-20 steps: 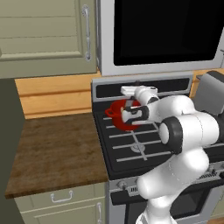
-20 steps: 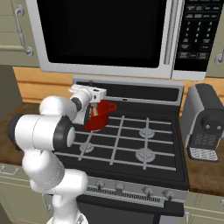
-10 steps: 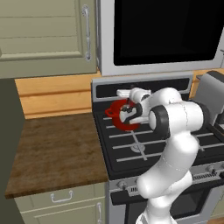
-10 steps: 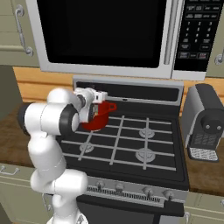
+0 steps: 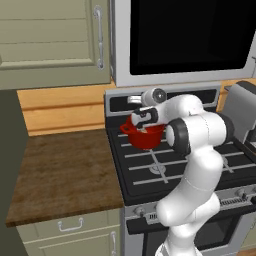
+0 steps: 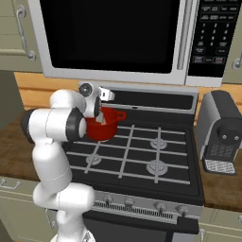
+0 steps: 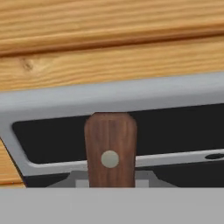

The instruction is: Put the sweet potato and tomato in the pot. Retrieve the spatula and lightly stir the vegetables in the pot.

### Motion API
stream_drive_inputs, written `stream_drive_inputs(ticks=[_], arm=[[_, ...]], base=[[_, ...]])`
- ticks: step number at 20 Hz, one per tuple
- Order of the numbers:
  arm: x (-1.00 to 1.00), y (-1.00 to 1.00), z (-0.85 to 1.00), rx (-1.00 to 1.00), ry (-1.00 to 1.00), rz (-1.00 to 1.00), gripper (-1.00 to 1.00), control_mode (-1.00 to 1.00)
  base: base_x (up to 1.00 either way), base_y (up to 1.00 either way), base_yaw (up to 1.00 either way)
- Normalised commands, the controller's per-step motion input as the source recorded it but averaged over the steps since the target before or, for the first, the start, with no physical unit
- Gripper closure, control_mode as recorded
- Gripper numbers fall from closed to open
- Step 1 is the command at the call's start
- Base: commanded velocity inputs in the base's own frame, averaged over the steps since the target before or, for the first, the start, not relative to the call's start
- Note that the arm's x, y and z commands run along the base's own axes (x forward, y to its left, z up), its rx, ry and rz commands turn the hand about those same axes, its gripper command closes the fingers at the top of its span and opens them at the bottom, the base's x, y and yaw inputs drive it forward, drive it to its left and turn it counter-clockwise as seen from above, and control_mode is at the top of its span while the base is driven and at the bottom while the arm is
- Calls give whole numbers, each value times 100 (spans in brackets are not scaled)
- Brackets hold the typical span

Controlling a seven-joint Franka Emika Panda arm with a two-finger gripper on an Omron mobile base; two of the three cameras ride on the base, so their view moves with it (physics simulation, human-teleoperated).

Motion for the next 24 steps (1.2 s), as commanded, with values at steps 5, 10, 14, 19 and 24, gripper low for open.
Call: stream_drive_inputs(ticks=[5,10,14,19,24], arm=[[-19,0,-25,0,2,0,100,-100],[23,0,-77,0,0,3,100,-100],[24,0,-100,0,3,2,100,-100],[-11,-17,-100,0,2,1,100,-100],[-51,-52,-79,-4,-8,0,100,-100]], base=[[0,0,0],[0,0,0],[0,0,0],[0,0,0],[0,0,0]])
